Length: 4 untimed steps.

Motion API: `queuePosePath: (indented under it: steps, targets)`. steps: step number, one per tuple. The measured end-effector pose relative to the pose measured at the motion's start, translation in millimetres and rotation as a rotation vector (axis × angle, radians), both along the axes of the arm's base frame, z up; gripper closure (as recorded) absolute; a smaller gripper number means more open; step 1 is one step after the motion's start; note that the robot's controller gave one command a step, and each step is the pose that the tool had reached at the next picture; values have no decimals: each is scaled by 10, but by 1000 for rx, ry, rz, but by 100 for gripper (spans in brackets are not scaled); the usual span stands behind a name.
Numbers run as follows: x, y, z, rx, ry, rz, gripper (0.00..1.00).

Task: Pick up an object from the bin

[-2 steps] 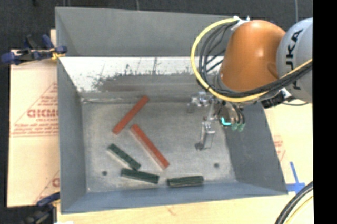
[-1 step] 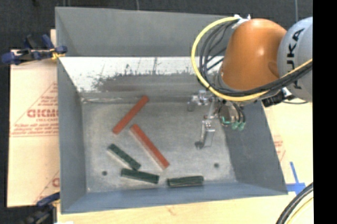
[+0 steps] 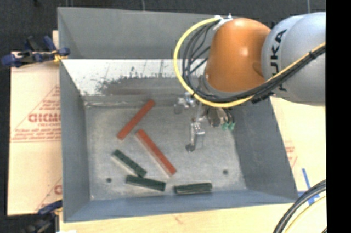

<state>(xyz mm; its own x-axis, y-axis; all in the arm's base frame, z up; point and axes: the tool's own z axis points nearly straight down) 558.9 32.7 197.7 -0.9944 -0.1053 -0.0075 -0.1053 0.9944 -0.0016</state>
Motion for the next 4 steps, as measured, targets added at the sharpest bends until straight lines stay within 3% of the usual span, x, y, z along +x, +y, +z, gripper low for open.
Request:
queuePosePath:
  steps: [1,2,3,4]
  targets:
    - [-315,-41,-615,1,0,105,0]
    - [-348,444,-991,-2,6,293,0]
    - [-692,-137,-1164,0,0,153,100]
    - [-700,-132,-1173,1,2,153,0]
